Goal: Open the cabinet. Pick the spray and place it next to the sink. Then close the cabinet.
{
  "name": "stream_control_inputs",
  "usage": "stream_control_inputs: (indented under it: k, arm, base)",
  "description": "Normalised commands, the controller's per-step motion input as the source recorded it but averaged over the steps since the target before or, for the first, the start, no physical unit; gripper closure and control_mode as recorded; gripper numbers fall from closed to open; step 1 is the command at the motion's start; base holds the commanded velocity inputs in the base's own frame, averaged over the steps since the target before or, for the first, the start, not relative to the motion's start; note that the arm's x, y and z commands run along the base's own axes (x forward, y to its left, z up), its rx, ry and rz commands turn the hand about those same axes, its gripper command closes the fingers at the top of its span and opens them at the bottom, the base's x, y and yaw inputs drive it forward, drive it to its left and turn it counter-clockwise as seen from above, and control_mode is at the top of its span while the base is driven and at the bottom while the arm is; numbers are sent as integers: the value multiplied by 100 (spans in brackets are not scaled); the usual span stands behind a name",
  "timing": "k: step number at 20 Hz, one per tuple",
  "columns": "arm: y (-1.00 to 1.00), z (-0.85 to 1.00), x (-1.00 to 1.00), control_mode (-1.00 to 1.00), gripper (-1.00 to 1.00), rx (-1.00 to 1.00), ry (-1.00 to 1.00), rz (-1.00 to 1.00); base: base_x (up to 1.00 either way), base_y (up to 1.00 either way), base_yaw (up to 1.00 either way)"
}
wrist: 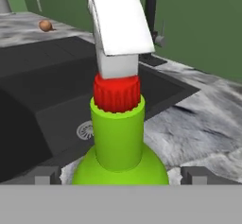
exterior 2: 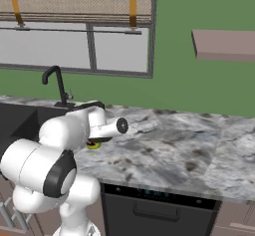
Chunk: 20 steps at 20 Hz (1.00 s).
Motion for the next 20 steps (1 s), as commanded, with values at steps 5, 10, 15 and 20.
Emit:
stream_control_inputs:
  k: [5,10,15,20]
  arm:
    - [-19,23,-9,-100,-100,1,-1,-3]
    - [-23,59,-34,-100,-100,5,-2,-5]
    - [-9,70,-31,-100,-100,2,-1,-4]
    - [0,76,-15,-100,-100,0,1,-2]
  base:
    - [0,0,0]
    - [0,0,0]
    - [0,0,0]
    - [0,0,0]
